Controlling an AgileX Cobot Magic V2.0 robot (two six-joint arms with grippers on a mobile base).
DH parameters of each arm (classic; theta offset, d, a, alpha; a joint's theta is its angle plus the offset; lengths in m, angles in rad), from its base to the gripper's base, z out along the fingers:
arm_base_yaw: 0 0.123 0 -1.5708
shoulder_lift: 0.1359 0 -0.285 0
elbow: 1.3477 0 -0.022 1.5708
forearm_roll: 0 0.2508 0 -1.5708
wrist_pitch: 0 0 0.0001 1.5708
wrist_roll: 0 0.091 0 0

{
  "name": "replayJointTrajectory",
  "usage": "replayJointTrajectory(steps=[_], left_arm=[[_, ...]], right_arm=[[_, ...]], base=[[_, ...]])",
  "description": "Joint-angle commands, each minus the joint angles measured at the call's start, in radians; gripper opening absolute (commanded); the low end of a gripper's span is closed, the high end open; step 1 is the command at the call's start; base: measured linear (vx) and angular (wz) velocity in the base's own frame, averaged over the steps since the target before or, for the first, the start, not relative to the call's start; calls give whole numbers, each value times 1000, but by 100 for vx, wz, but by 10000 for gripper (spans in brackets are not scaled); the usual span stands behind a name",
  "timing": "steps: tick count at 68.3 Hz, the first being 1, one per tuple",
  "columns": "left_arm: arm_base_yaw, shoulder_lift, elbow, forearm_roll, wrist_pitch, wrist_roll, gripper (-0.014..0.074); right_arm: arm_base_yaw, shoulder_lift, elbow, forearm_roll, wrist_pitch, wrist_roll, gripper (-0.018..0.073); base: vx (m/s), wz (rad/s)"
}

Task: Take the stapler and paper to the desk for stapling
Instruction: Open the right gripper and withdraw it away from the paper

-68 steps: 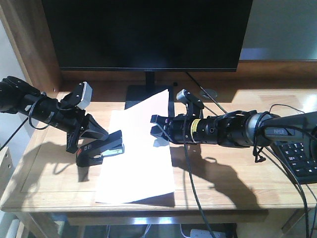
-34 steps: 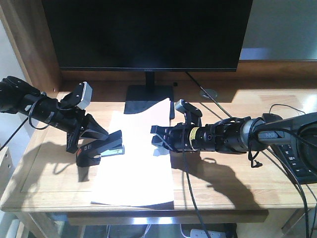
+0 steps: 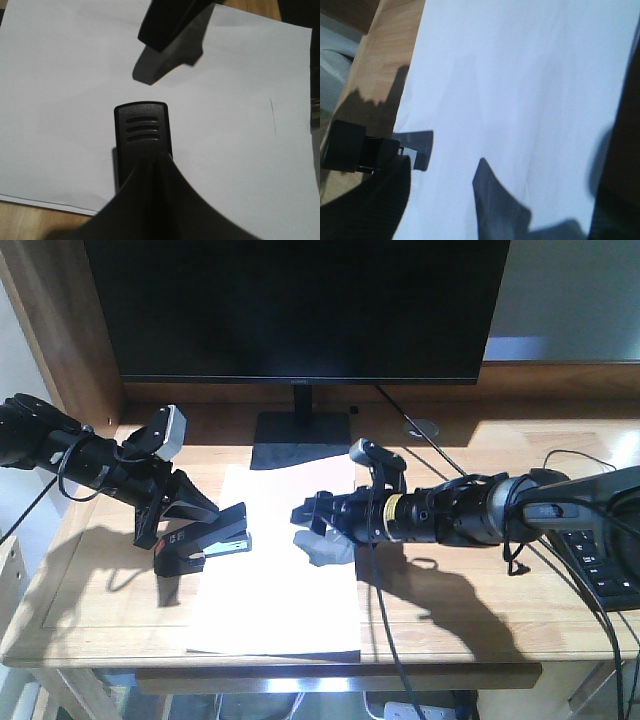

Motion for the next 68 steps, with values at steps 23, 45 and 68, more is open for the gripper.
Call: replayJointTrajectory(steps=[23,45,68], left_arm=[[-5,-59,-24,-55,38,-4,-6],[-5,-59,-24,-55,38,-4,-6],[-5,-59,-24,-55,38,-4,-6]], right_arm=[[-4,-381,3,-358,331,-5,580],[-4,-746,187,-507,552,-1,568],[-4,-1146,488,-514,585,-1,568]], base=[[0,0],[0,0],[0,0]])
